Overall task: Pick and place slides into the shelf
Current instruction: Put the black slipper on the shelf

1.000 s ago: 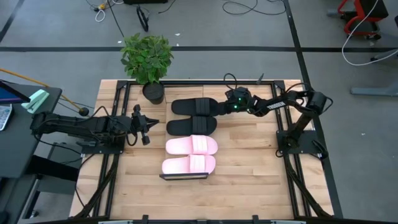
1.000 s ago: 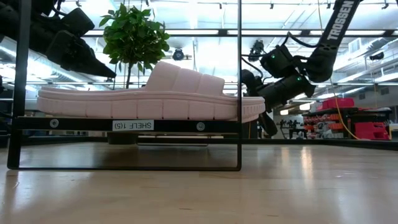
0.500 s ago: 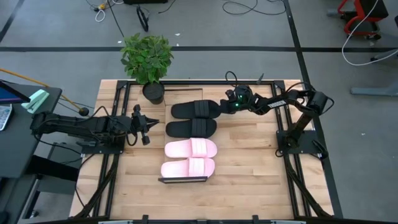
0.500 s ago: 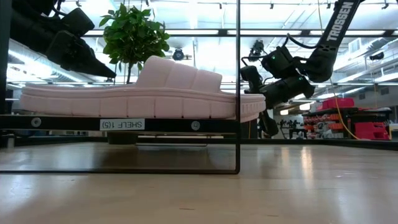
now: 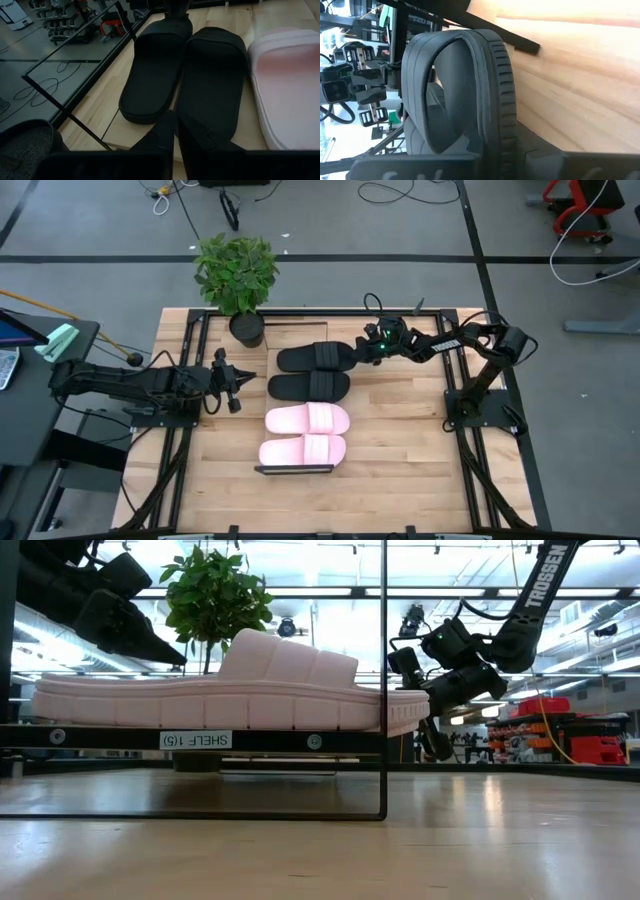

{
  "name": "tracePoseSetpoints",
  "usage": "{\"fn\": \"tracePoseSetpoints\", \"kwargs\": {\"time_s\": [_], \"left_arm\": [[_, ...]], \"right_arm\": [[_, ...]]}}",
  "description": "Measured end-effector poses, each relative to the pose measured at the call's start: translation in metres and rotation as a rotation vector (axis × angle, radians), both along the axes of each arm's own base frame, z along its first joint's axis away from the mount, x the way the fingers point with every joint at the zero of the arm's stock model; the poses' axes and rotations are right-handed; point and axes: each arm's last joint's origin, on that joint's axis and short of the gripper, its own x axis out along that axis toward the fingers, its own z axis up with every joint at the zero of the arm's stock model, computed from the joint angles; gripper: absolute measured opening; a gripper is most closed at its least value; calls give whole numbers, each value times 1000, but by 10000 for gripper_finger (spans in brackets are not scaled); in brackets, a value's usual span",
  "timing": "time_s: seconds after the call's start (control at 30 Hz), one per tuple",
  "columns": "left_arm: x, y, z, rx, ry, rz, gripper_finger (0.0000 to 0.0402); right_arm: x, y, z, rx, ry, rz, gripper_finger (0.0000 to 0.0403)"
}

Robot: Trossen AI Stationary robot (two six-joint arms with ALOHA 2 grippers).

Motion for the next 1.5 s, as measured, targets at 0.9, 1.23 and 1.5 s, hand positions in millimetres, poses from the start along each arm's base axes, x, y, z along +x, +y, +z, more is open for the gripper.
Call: {"fn": "tracePoseSetpoints", "kwargs": {"time_s": [0.9,1.23,1.5], "left_arm": [[0,0,0,0,0,0,34],[0,0,0,0,-1,0,24],[0,0,0,0,-1,0,35]], "right_arm": [[-3,1,-6,36,56,-10,41],[-1,2,-4,54,40,-27,41],[-2,2,-6,51,60,-26,41]]}}
